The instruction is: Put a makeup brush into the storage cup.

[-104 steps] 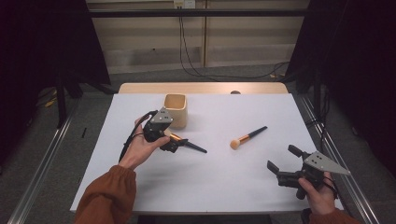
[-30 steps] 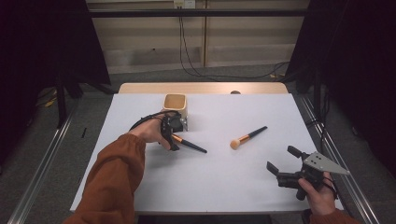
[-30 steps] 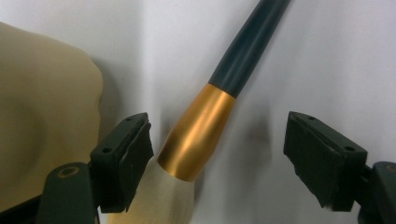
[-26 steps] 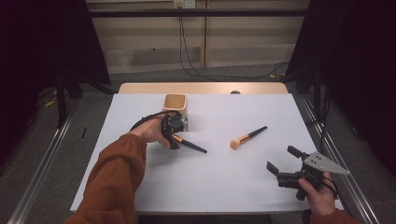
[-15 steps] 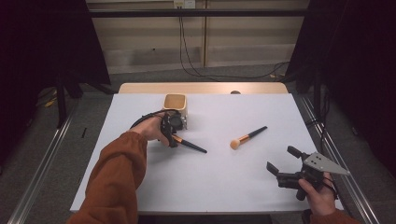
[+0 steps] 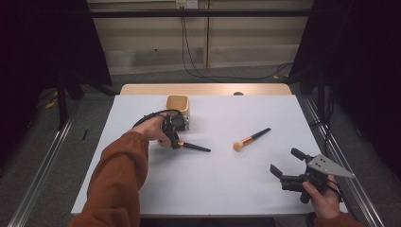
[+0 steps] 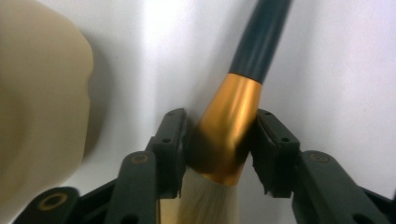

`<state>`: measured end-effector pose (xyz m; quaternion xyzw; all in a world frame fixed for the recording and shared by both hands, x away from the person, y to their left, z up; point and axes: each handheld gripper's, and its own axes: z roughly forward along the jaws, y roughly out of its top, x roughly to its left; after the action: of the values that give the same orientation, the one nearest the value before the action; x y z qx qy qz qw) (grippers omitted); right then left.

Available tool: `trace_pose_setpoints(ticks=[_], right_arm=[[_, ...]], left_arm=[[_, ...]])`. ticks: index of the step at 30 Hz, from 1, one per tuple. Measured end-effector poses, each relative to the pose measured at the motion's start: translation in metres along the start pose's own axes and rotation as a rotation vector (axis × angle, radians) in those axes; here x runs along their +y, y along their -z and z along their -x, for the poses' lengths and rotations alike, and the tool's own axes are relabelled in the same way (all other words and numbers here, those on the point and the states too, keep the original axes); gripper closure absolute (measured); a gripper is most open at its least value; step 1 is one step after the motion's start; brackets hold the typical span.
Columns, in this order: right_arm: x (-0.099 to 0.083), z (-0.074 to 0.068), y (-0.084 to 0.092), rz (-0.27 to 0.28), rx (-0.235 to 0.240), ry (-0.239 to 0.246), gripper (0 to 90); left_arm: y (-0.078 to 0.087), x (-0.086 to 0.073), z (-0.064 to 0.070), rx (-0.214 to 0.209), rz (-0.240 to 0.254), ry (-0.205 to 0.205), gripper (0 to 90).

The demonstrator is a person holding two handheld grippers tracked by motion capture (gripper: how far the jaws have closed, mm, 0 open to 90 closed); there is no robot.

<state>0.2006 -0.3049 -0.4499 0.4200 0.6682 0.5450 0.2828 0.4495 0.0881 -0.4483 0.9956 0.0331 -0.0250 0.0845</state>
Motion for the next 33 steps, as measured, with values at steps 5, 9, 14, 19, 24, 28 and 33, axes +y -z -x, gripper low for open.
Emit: trace_pose_setpoints(ticks=[5,9,14,19,24,28,33], right_arm=[[0.0,0.0,0.0,0.0,-0.002,-0.002,0.0],[0.0,0.0,0.001,0.0,-0.004,-0.002,0.0],[0.0,0.0,0.001,0.0,-0.004,-0.002,0.0],[0.0,0.0,0.0,-0.002,-0.003,0.001,0.0],[0.0,0.0,0.0,-0.002,-0.003,0.001,0.0],[0.0,0.0,0.0,-0.002,-0.004,0.001,0.0],[0.0,0.0,0.0,-0.002,-0.007,0.0,0.0]], left_arm=[[0.001,0.003,-0.001,0.001,-0.035,0.025,62.9],[0.001,0.004,-0.001,0.002,-0.044,0.051,63.4],[0.001,0.003,-0.001,0.004,-0.044,0.089,63.8],[0.003,0.001,-0.002,-0.023,-0.022,0.132,64.0],[0.009,0.003,0.001,0.033,-0.001,0.143,64.5],[0.015,0.0,0.0,0.021,0.058,0.179,64.7],[0.018,-0.002,0.002,0.001,0.087,0.204,64.9]])
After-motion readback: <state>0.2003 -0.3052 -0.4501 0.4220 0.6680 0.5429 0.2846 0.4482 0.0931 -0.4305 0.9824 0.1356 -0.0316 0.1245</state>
